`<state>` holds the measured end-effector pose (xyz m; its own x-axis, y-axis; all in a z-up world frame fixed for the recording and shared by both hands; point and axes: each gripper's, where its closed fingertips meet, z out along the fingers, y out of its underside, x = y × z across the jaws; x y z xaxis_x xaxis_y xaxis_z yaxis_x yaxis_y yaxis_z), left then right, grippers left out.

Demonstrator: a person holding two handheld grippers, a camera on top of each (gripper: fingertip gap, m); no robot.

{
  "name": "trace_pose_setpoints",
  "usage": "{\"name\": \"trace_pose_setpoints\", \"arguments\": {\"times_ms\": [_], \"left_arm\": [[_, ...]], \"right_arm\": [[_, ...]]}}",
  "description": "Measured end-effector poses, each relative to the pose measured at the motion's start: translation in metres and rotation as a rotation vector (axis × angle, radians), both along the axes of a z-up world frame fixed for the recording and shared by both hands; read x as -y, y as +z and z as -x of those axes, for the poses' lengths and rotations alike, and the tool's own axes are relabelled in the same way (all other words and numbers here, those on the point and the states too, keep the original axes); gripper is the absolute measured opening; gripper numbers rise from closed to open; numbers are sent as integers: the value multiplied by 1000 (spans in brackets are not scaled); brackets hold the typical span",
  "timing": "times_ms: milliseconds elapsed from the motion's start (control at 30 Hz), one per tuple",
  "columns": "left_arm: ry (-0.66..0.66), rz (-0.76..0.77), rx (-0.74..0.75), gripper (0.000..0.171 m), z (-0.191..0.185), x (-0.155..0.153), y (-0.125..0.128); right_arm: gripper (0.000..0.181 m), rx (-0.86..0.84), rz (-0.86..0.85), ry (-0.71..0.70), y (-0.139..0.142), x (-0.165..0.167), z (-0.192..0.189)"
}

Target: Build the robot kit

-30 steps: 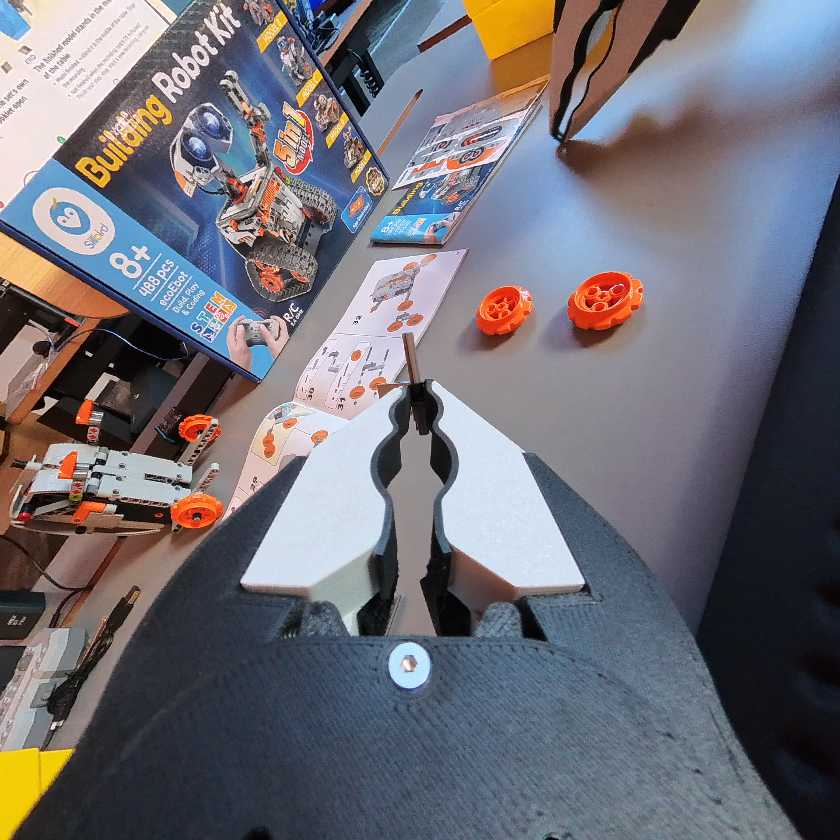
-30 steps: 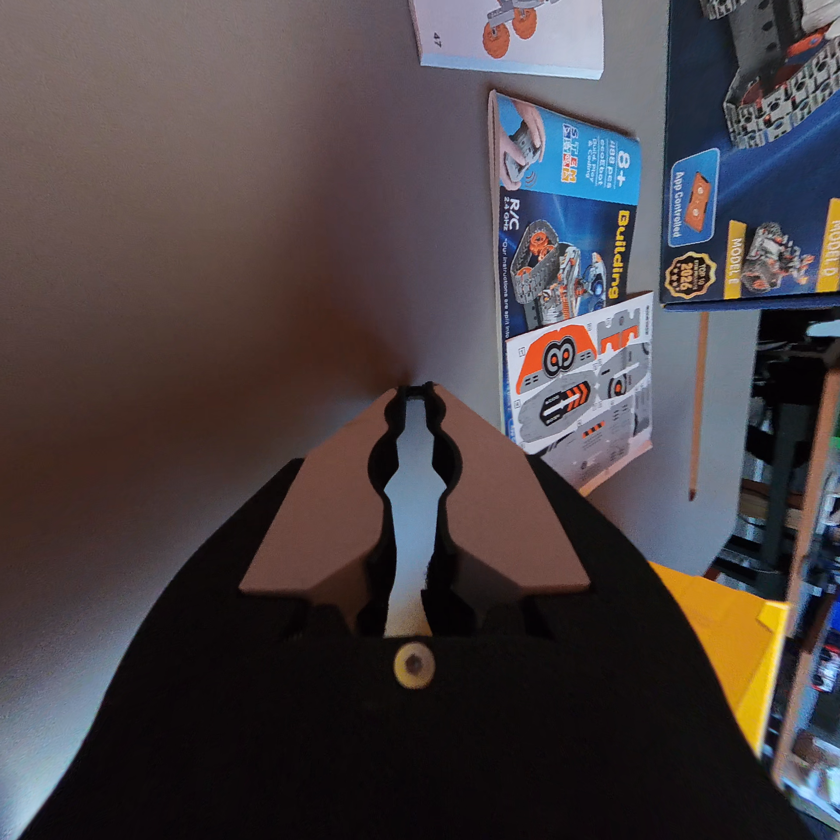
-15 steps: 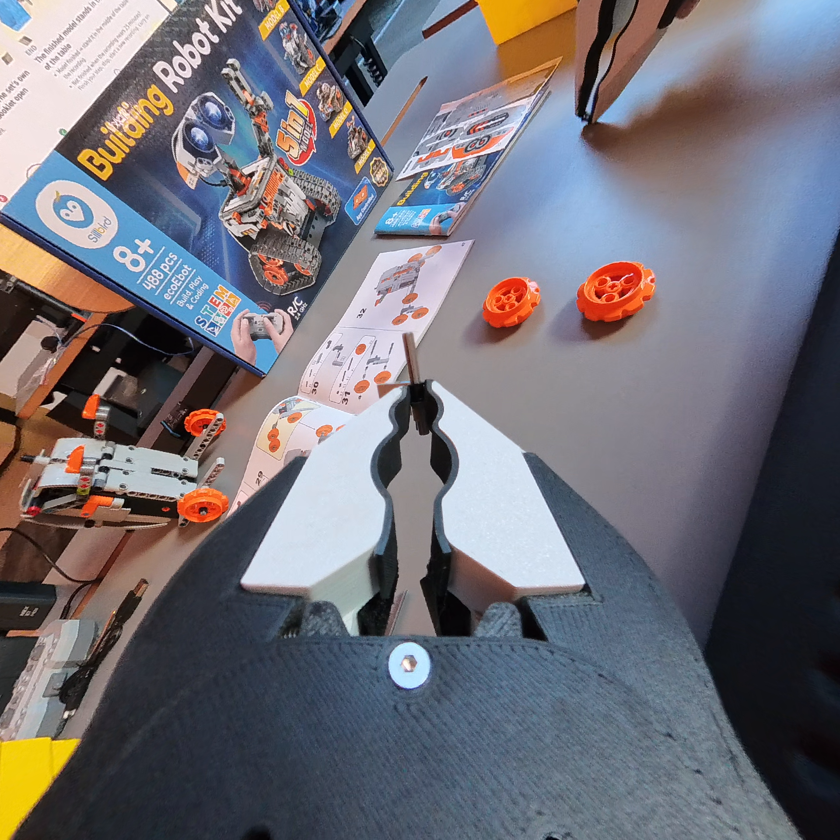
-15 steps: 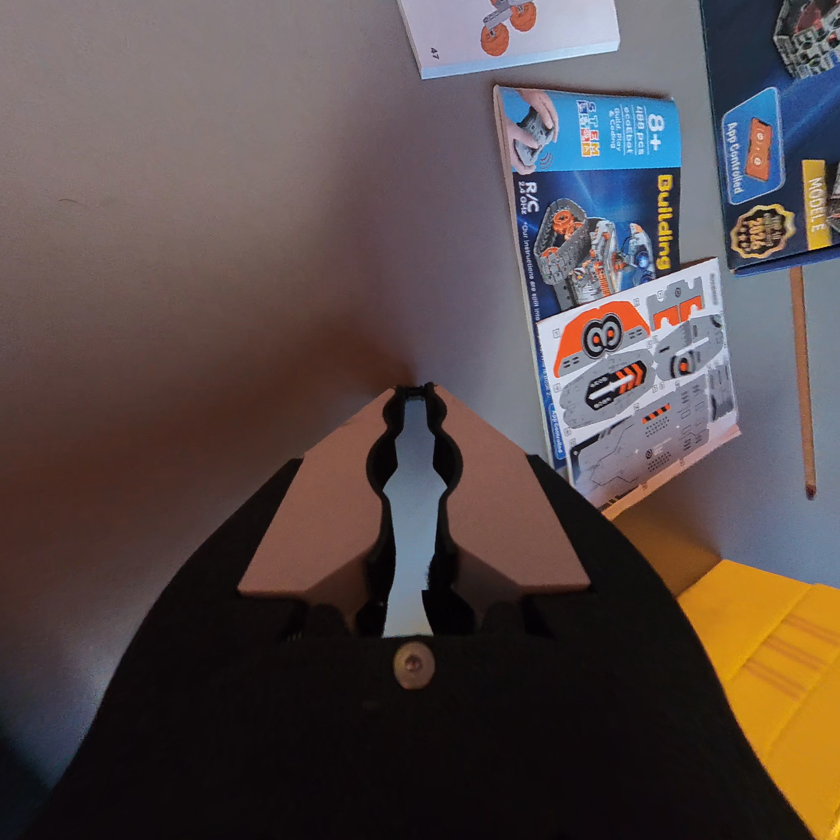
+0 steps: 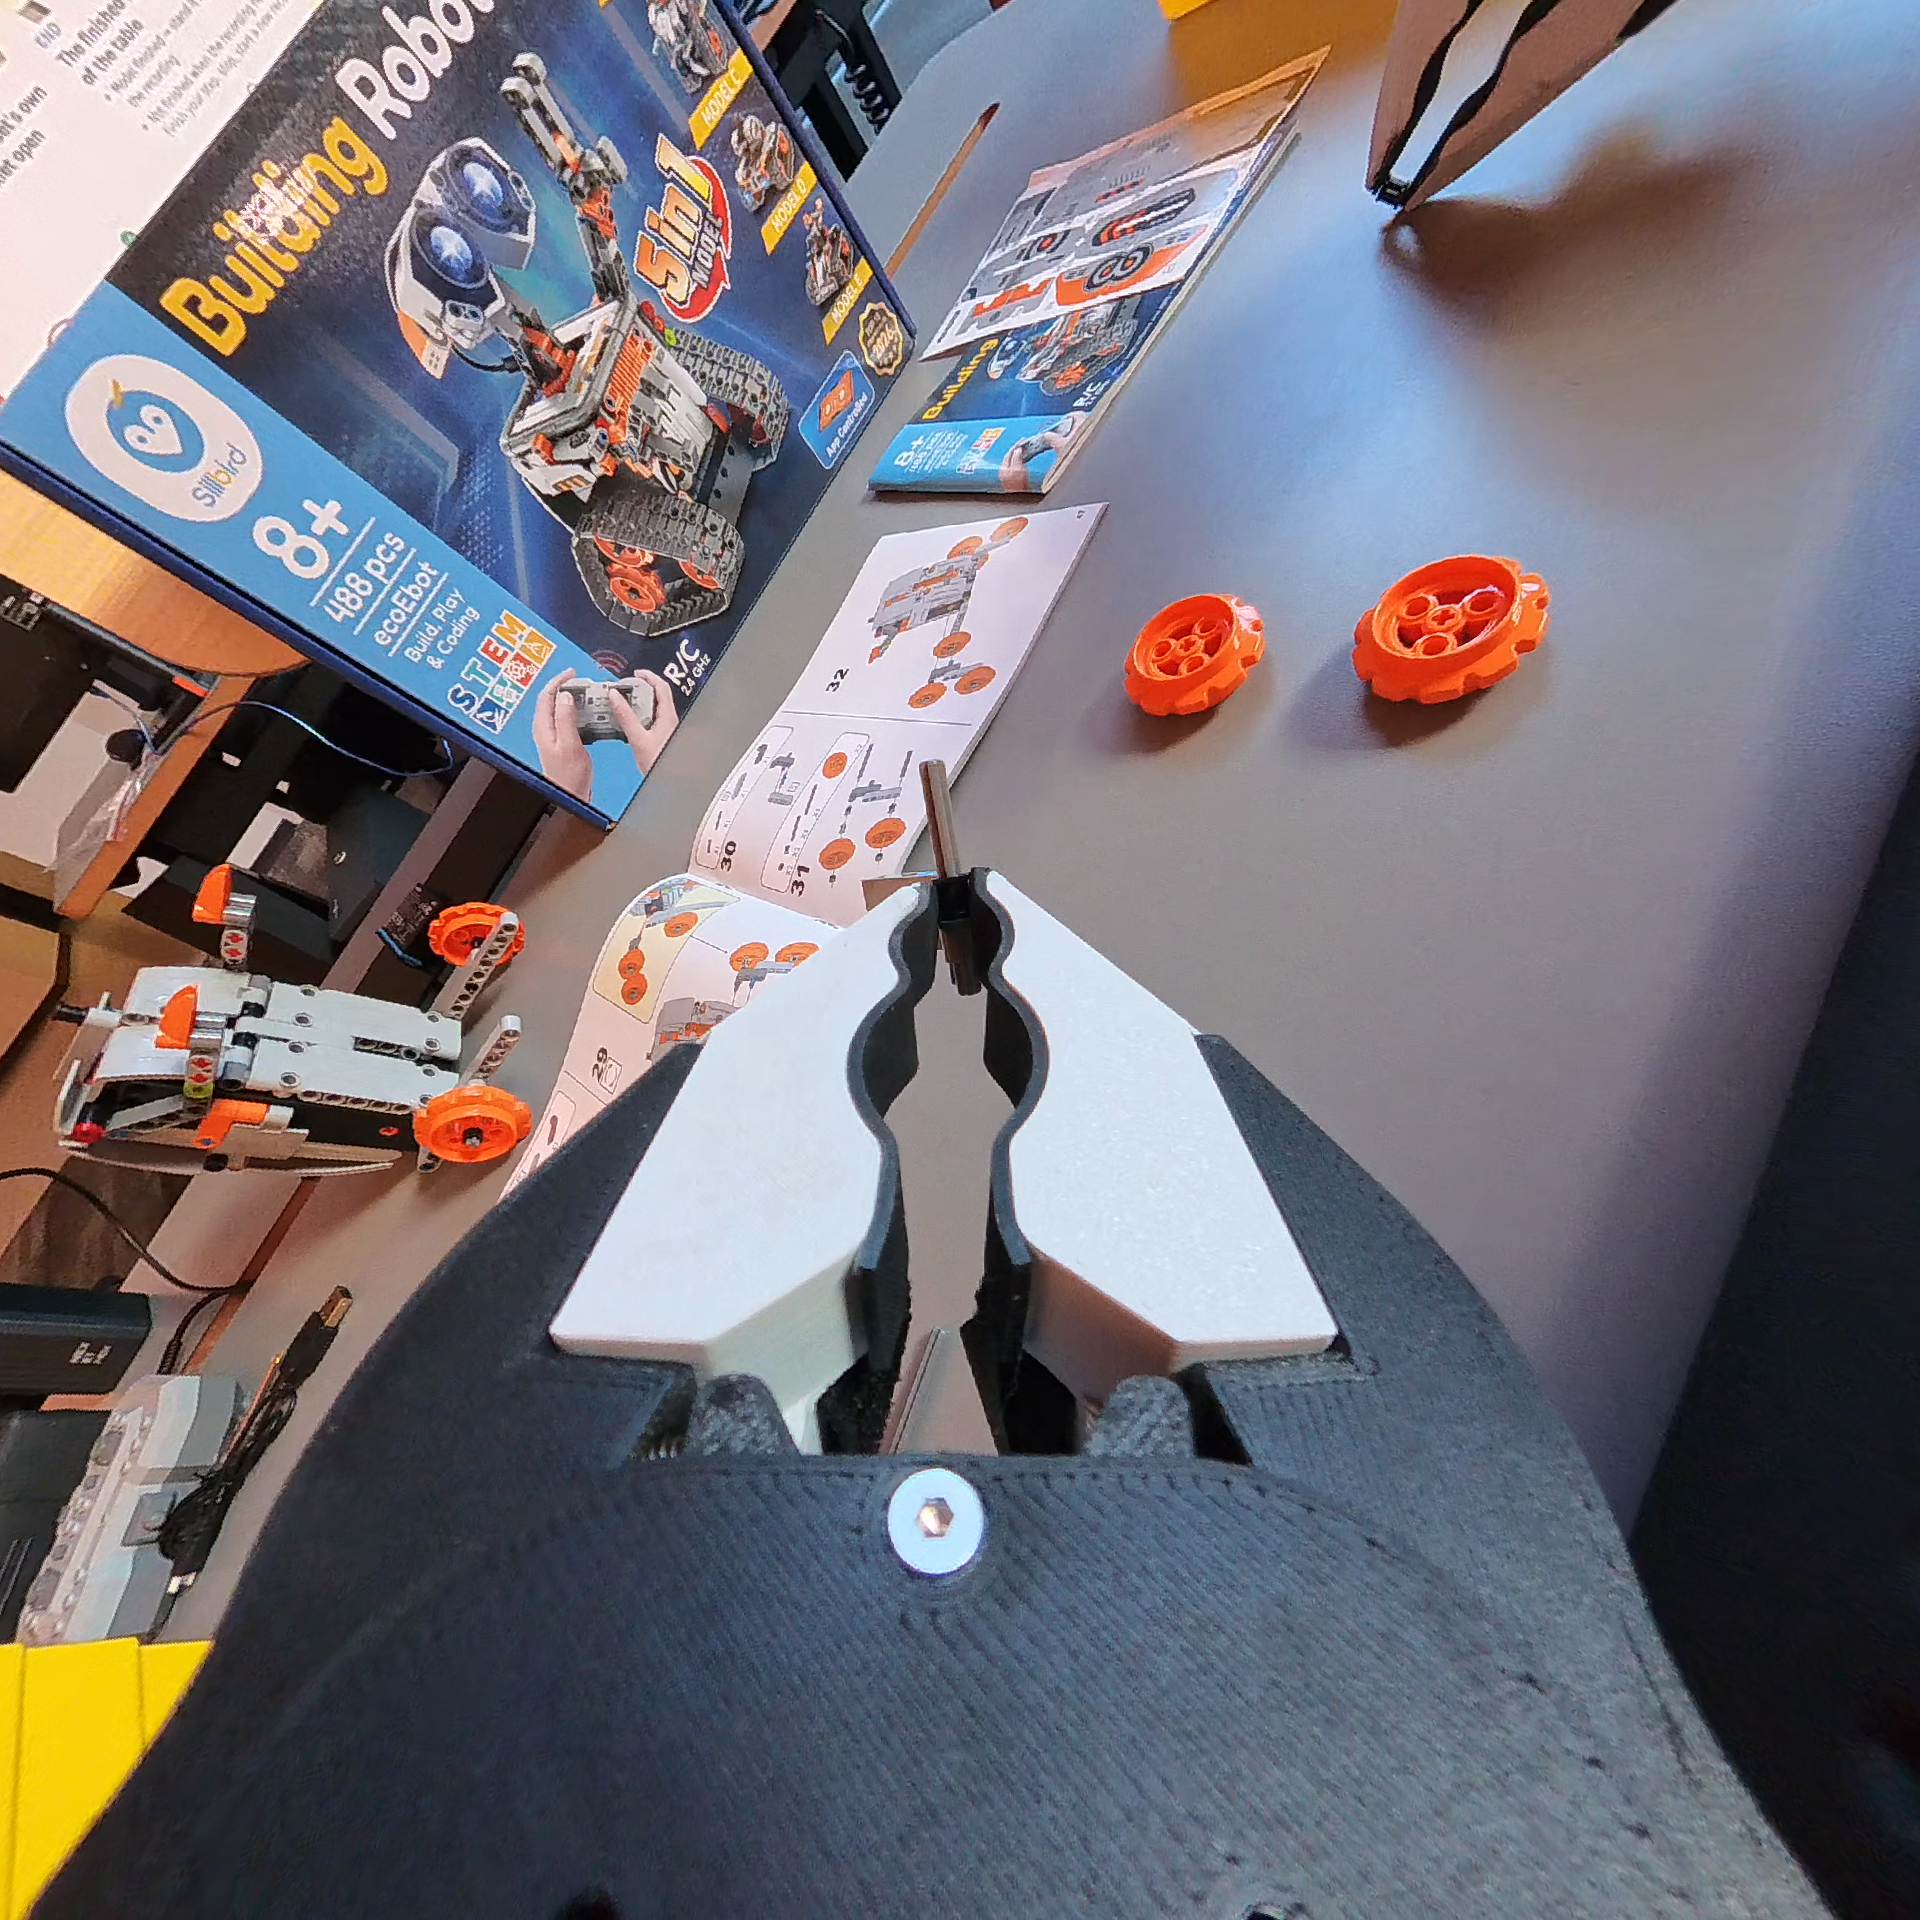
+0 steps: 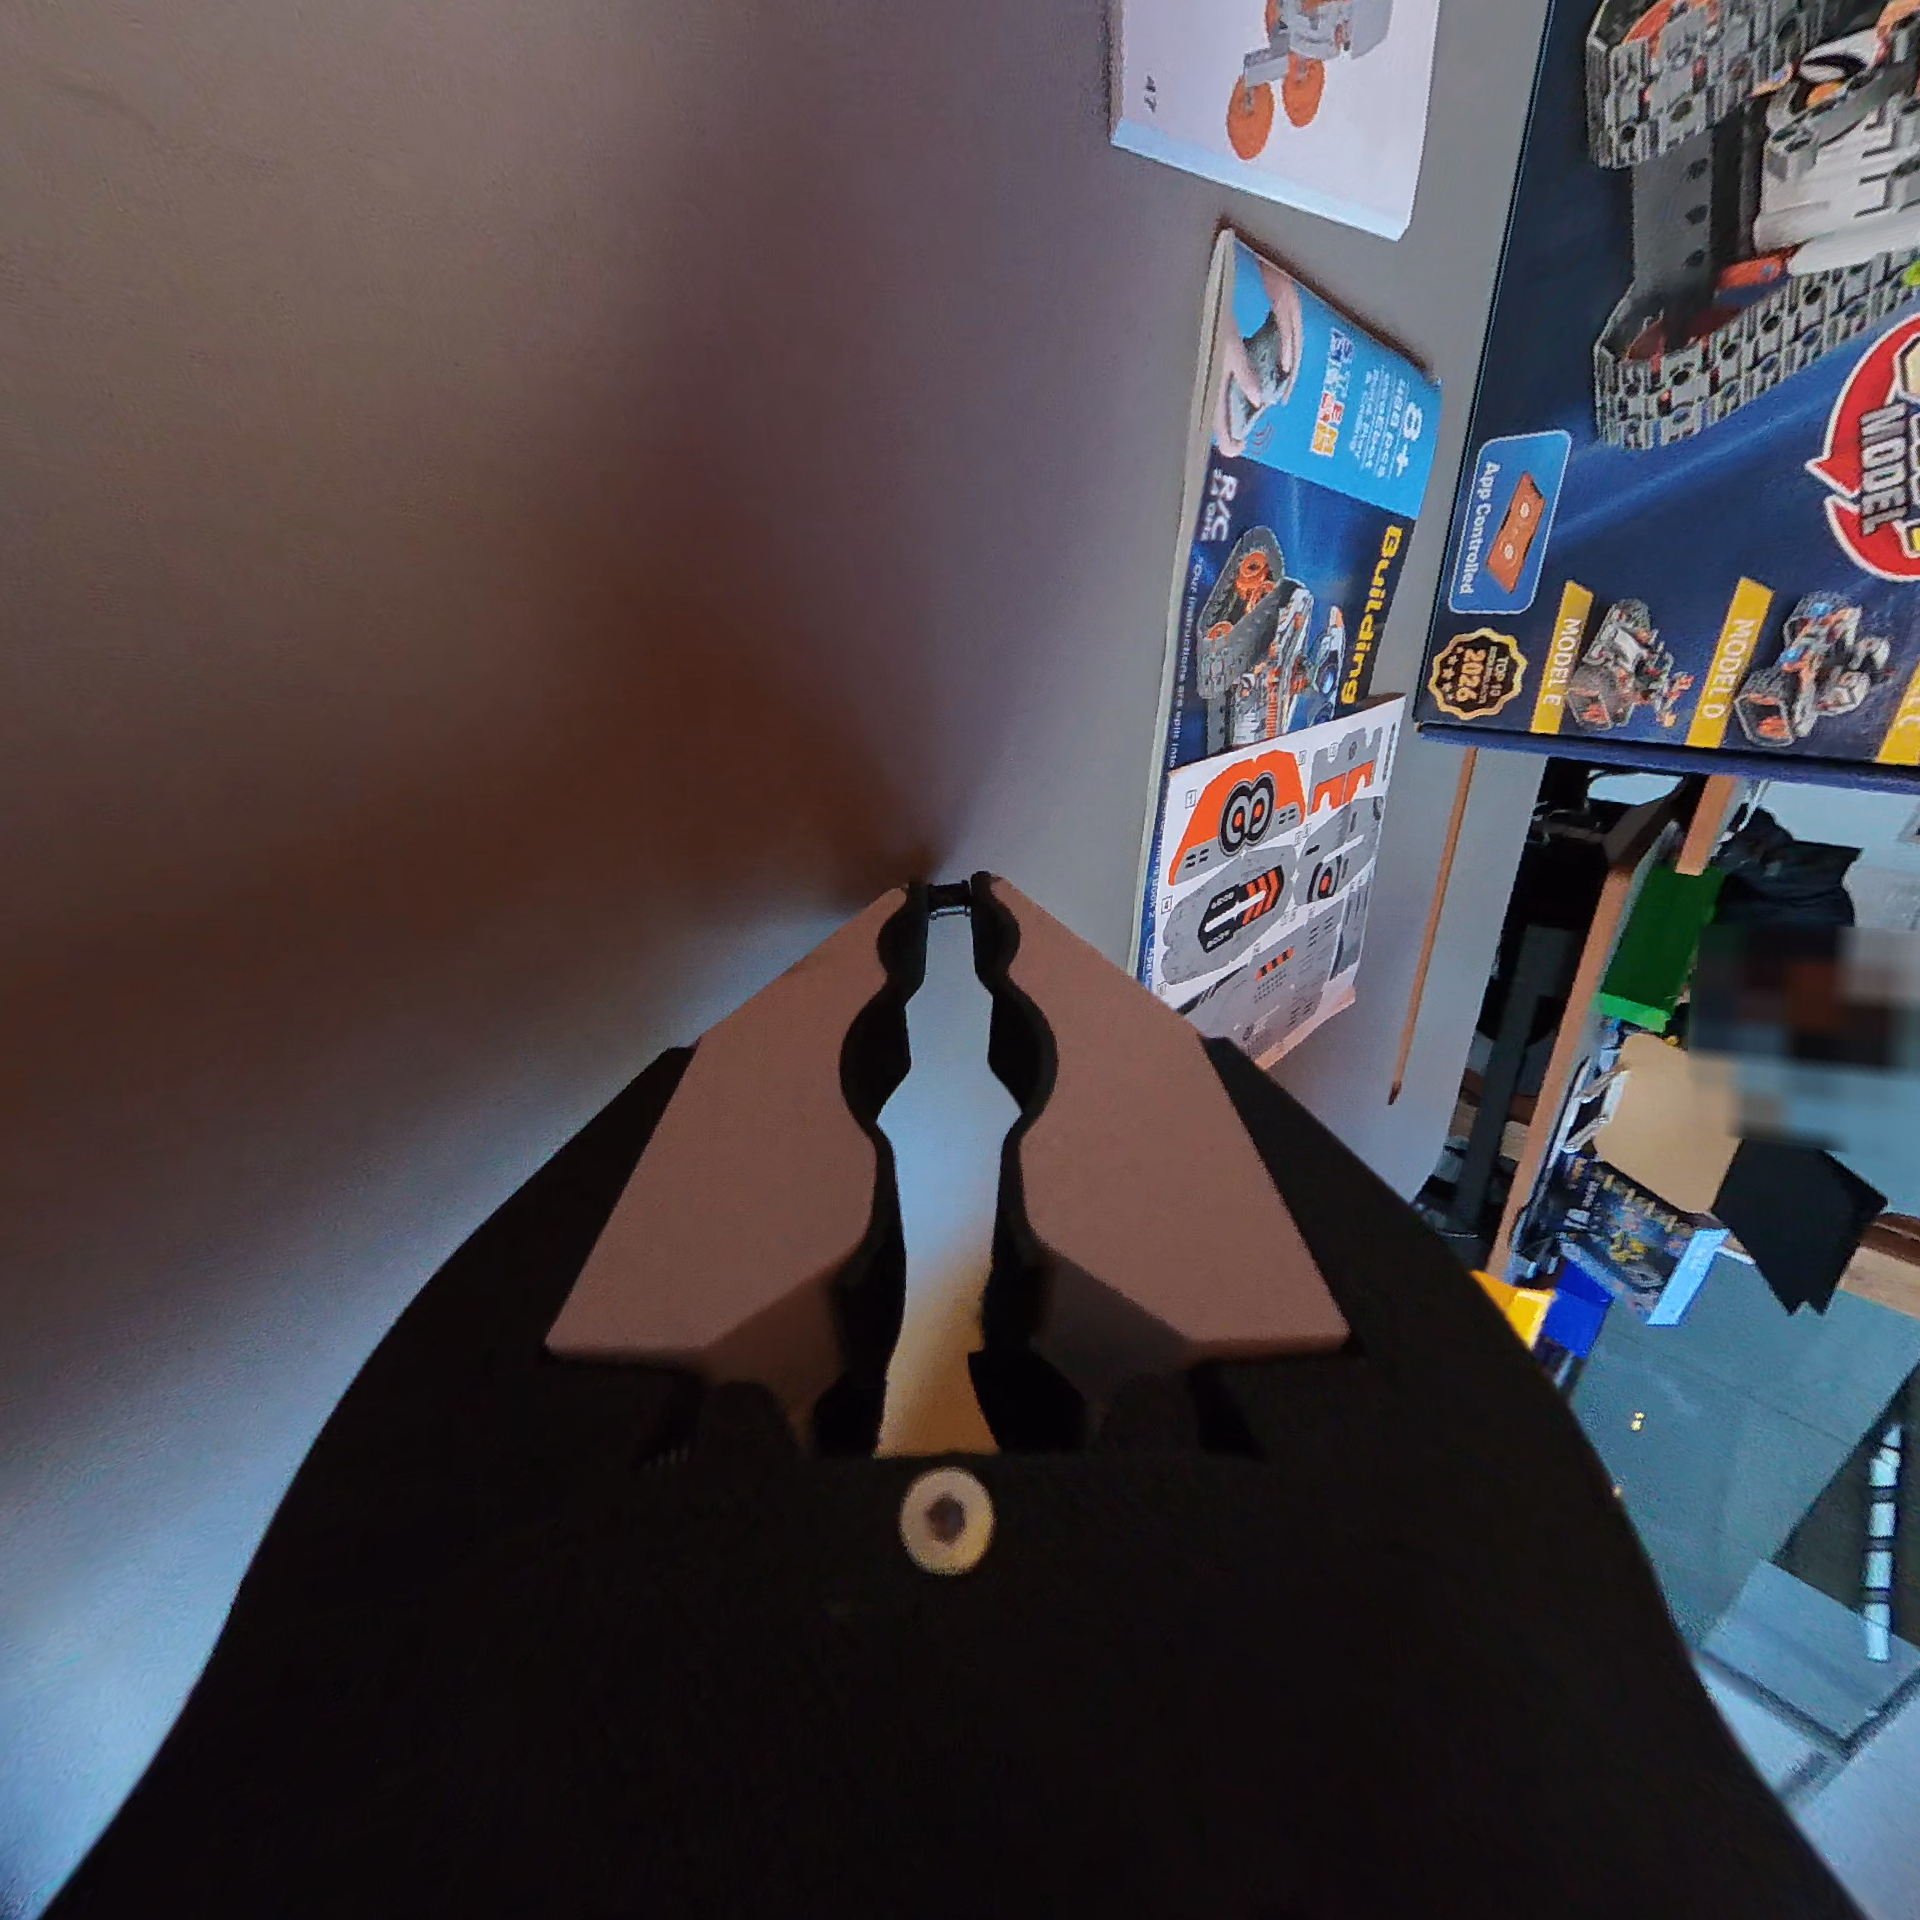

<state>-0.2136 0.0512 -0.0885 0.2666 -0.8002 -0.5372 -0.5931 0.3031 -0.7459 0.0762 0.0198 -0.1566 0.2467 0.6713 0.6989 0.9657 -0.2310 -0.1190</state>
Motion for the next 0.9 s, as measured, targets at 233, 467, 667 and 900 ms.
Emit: {"name": "trace_pose_setpoints", "arguments": {"times_ms": [233,467,667,900], "left_arm": [[-3,-2,13,2,1,1,3],[-13,-1,22,2,0,4,6],[-10,7,17,3,1,3,4],[-16,6,13,3,0,4,3]], "right_arm": [[16,-194,79,-19,2,9,8],[11,-722,340,-271,20,9,-2],[13,-1013,838,-739,12,11,2],[20,-870,978,-953,-3,11,-1]]}}
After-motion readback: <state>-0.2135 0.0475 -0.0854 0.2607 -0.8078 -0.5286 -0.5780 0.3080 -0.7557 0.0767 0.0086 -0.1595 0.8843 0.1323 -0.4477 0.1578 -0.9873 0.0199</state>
